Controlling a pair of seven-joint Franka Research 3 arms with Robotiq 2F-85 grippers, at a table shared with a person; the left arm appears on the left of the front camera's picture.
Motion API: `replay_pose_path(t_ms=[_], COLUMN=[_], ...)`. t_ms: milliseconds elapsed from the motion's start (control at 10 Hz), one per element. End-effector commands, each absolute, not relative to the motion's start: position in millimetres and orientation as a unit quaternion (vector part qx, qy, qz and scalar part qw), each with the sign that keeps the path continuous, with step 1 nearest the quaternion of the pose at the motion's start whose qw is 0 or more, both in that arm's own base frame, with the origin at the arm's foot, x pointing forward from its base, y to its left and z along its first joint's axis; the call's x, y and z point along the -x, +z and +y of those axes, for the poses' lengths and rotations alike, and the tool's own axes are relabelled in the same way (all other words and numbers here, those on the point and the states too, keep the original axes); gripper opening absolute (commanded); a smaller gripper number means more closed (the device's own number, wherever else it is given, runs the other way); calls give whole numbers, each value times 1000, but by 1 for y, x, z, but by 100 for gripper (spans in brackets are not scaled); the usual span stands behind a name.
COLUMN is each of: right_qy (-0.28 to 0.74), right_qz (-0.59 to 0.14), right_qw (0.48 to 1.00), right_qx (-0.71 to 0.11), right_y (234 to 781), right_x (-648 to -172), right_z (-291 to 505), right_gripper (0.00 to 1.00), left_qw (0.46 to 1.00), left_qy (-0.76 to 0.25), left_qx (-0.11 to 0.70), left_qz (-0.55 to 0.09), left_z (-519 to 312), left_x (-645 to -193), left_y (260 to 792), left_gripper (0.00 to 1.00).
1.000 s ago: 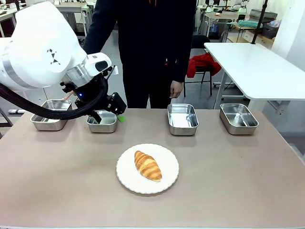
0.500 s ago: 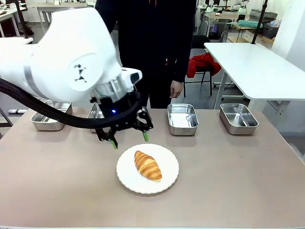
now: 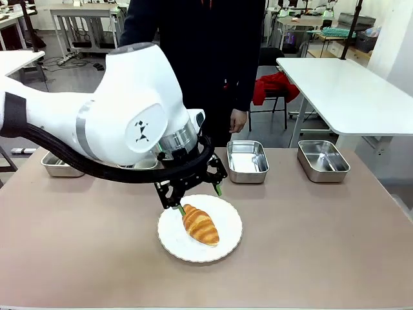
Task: Place the bread in the container.
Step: Place the Butter Roll into the Airtight Container indicated by the human.
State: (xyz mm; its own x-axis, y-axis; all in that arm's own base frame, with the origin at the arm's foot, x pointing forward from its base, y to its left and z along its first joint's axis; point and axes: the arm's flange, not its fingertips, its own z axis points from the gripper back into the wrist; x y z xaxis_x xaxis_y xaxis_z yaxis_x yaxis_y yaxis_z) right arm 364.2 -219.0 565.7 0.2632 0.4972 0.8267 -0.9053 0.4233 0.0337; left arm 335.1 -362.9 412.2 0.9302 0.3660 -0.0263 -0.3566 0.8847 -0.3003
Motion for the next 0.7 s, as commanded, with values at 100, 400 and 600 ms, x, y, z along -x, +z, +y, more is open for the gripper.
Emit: replay_pose_path(t_ms=[100,400,600], right_qy=[468,468,468], right_qz=[-389,-389,-389], right_qw=[749,749,749], right_qx=[-262,-262,-262], right_y=[567,567,567], right_x=[-364,-364,-364], right_z=[-219,-219,-219], right_gripper=[100,100,100], left_qw=[971,973,971], left_qy=[205,192,210], left_qx=[121,132,117], left_qz=[3,1,10], left_z=[-375,-364,-366], left_x=[-356,-345,-356], left_y=[378,382,358], left_gripper=[100,100,100])
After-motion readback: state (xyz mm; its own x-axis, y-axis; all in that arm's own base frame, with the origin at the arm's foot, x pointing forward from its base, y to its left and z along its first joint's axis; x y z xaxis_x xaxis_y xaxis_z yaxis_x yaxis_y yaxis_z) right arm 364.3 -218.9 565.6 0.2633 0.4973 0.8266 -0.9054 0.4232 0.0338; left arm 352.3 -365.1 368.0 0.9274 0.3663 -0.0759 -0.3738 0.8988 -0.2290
